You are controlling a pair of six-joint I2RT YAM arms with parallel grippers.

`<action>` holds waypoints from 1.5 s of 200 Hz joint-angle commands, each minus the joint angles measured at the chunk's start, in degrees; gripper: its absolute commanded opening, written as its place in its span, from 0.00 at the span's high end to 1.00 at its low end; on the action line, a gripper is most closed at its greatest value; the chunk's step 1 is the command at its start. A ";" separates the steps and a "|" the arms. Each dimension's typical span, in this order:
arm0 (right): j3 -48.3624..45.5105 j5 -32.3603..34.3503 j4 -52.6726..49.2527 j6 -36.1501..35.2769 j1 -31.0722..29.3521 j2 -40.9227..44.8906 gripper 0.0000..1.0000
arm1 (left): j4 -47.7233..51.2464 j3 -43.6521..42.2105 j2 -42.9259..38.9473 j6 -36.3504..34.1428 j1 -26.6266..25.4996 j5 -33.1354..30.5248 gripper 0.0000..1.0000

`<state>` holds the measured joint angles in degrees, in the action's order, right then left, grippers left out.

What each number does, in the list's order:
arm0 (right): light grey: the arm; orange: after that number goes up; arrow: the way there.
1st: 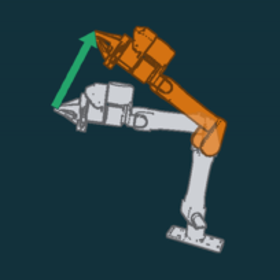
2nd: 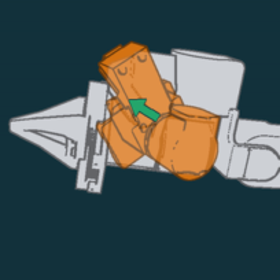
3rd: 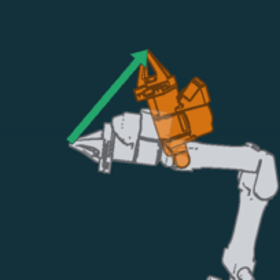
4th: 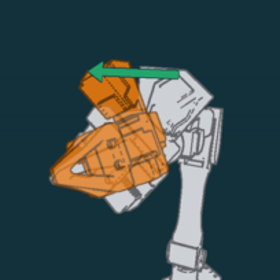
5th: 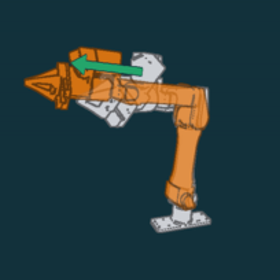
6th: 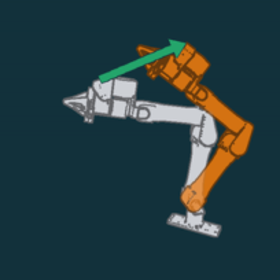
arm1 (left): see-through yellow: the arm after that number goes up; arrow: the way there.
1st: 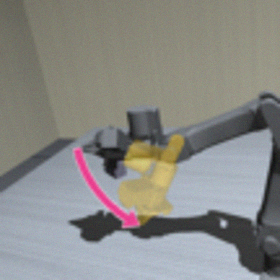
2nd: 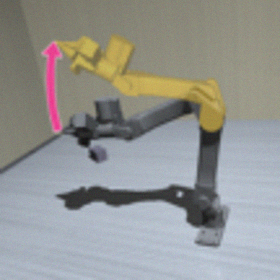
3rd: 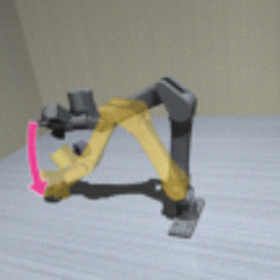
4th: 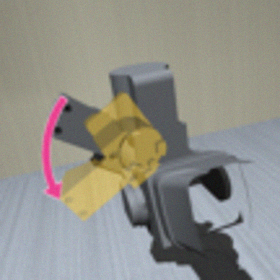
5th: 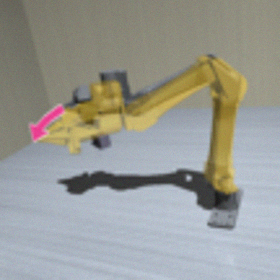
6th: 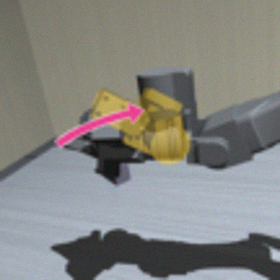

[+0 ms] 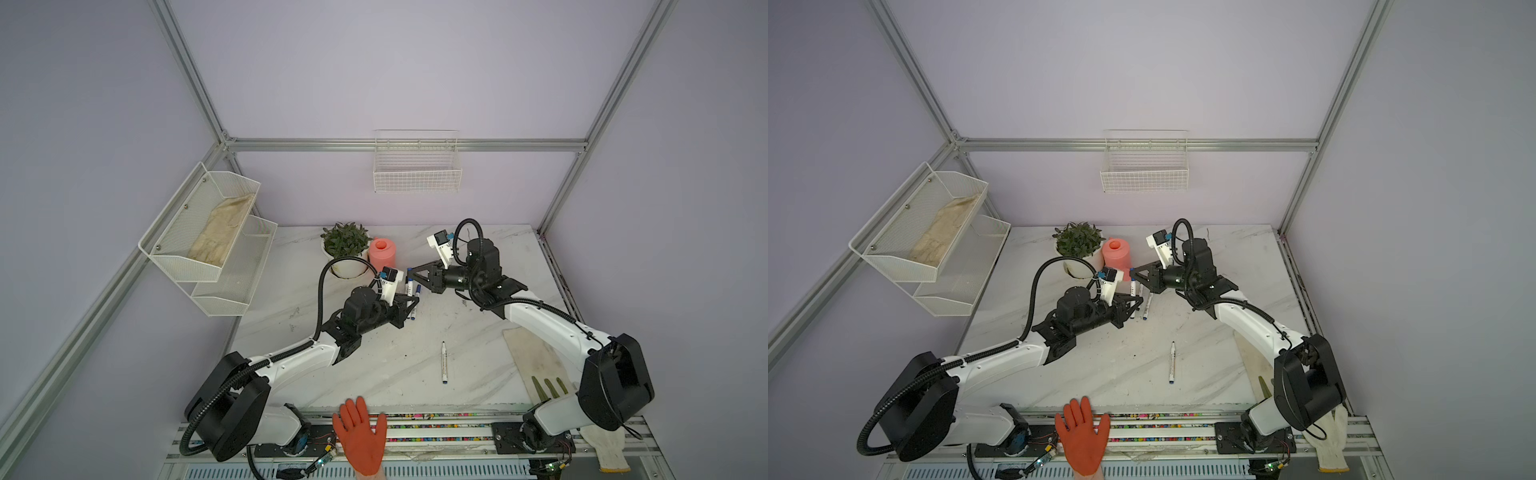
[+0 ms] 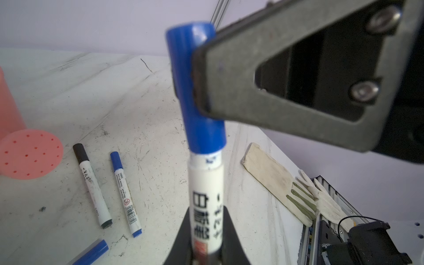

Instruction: Insert the pens into the pen caps

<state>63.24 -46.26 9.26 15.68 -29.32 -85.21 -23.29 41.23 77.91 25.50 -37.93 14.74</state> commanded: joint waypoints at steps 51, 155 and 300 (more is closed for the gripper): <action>-1.40 -11.78 -16.92 -3.96 -0.66 -2.13 1.00 | -19.90 3.63 4.58 -0.15 2.71 -11.84 1.00; 1.09 -6.38 -22.76 -8.11 -1.06 -3.41 1.00 | -27.95 -0.85 3.58 -14.49 1.06 -18.76 1.00; 4.72 2.25 -19.54 -7.48 -1.00 1.34 0.91 | -35.39 -6.74 5.76 -22.55 -3.97 -19.11 1.00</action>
<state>68.77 -43.90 -2.96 8.60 -29.39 -84.68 -45.45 35.83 85.32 5.30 -41.93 -1.80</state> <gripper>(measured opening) 0.132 0.135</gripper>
